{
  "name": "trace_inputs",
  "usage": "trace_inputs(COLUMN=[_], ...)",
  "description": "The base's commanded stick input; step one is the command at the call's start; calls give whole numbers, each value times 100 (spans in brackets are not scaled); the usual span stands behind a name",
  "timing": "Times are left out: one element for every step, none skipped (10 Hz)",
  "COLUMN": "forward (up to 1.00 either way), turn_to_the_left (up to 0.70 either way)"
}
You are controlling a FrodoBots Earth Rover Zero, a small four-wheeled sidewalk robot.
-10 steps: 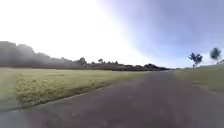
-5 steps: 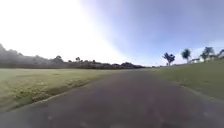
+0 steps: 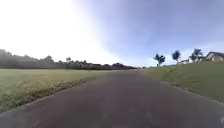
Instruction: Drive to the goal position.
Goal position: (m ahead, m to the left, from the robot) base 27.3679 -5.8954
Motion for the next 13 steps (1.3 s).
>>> trace_inputs(forward=[100, 100, 100, 100, 100, 100, 100, 100, 100, 100, 100, 100, 100], turn_to_the_left=[0, 0, 0, 0, 0, 0, 0, 0, 0, 0, 0, 0, 0])
